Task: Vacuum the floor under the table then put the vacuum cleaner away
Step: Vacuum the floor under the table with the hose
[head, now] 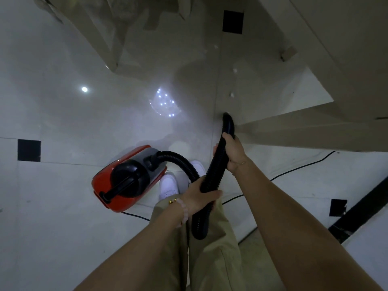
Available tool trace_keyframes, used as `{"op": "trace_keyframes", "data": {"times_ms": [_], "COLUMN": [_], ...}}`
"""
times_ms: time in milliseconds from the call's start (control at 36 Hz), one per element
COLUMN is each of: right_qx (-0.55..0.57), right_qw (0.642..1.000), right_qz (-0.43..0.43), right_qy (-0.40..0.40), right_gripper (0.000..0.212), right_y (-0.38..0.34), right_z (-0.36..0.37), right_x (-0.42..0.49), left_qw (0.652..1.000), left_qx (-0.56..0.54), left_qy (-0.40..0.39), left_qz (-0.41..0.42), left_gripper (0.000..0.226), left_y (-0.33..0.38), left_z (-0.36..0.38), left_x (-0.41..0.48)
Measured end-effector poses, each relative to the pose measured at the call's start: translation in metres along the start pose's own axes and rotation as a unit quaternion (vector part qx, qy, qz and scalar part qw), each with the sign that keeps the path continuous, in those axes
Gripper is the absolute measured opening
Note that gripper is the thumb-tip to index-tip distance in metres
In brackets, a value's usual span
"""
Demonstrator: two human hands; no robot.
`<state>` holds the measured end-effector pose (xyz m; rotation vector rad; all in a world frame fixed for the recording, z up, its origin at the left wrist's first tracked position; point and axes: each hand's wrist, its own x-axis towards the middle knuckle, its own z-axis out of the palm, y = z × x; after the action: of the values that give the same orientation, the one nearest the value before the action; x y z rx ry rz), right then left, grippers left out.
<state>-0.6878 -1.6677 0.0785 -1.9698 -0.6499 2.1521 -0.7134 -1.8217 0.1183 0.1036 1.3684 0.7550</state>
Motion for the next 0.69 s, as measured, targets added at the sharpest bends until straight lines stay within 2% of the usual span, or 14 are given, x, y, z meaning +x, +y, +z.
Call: {"op": "trace_keyframes", "data": {"times_ms": [139,278,444,500,583,694], "right_qx": [-0.025,-0.032,-0.020,-0.018,-0.020,-0.019], "right_qw": [0.999,0.999,0.998,0.998,1.000,0.999], "right_qz": [-0.017,-0.036,-0.056,-0.047,-0.015,0.038], "right_qy": [-0.014,-0.006,0.017,0.023,0.019,-0.006], "right_gripper": [0.019,0.026,0.024,0.026,0.027,0.017], "right_y": [-0.006,-0.004,-0.005,-0.006,-0.011,-0.022], "right_z": [0.005,0.012,0.012,0.010,0.005,0.001], "right_x": [0.002,0.005,0.009,0.011,0.016,0.021], "left_qw": [1.000,1.000,1.000,1.000,1.000,1.000], "left_qx": [0.013,-0.005,-0.016,-0.005,0.006,0.024], "left_qy": [0.014,0.015,0.008,0.007,-0.007,-0.008], "left_qz": [0.003,0.005,0.001,-0.002,-0.009,-0.005], "left_gripper": [0.023,0.024,0.029,0.033,0.028,0.022], "left_y": [-0.001,-0.003,0.004,0.005,0.007,0.014], "left_z": [0.002,-0.001,-0.003,-0.004,-0.004,0.001], "left_x": [0.008,0.011,0.016,0.019,0.024,0.031]}}
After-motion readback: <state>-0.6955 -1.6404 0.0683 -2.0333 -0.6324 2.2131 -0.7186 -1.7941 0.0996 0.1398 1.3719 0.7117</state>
